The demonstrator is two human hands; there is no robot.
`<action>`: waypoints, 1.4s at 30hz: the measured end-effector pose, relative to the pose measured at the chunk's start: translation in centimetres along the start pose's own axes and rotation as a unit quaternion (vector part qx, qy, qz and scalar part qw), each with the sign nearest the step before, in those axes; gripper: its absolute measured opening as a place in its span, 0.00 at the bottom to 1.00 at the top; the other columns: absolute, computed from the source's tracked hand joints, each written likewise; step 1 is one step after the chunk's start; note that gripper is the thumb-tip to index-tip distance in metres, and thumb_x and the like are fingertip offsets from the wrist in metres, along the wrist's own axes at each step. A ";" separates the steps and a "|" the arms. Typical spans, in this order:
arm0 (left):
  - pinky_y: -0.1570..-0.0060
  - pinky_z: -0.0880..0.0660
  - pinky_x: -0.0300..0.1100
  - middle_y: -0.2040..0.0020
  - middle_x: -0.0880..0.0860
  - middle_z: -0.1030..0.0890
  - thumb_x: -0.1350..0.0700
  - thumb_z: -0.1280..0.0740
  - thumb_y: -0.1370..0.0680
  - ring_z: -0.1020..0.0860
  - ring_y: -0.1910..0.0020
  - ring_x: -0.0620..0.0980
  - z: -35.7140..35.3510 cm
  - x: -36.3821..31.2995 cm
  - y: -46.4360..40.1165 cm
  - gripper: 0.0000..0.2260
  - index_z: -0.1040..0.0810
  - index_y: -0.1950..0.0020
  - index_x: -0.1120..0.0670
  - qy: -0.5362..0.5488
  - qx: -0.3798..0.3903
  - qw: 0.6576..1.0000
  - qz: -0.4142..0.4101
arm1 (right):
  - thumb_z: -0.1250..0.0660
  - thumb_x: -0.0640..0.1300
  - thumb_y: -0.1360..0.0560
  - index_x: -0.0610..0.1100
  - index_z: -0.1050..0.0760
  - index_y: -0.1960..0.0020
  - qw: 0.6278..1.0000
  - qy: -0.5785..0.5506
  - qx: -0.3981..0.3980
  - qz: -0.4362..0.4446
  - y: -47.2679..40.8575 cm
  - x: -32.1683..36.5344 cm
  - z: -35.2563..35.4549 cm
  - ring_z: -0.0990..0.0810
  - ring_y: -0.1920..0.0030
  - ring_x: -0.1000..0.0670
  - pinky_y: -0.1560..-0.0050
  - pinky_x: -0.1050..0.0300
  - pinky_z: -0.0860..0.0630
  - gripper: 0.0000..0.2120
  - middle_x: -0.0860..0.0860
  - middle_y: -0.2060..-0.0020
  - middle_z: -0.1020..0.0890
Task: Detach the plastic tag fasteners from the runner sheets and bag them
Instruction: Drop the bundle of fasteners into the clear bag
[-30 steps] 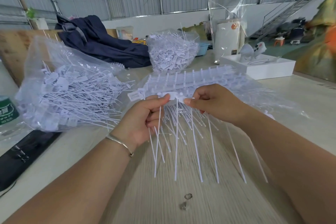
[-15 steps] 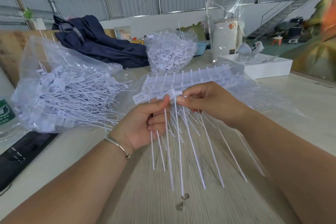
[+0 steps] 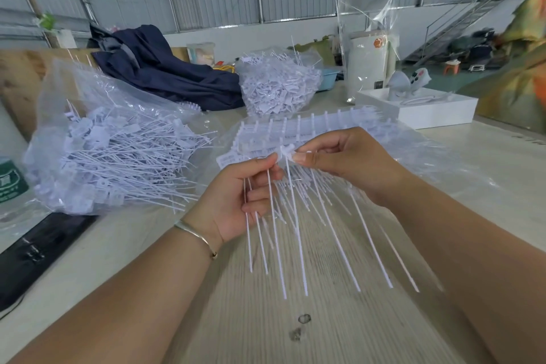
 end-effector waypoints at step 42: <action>0.82 0.39 0.33 0.75 0.51 0.26 0.44 0.37 0.20 0.32 0.79 0.45 4.7 -1.7 0.2 0.18 0.30 0.62 0.55 -0.222 -0.226 0.947 -0.055 | 0.40 0.59 0.22 0.46 0.34 0.65 0.931 0.334 -0.092 0.118 0.1 2.7 1.6 0.35 0.72 0.53 0.67 0.54 0.40 0.20 0.53 0.74 0.34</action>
Point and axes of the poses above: each hand's wrist, its own y-axis away from the middle knuckle, its own z-axis out of the back of the hand, x = y × z, the point moved 10 cm from there along -y, towards the middle knuckle
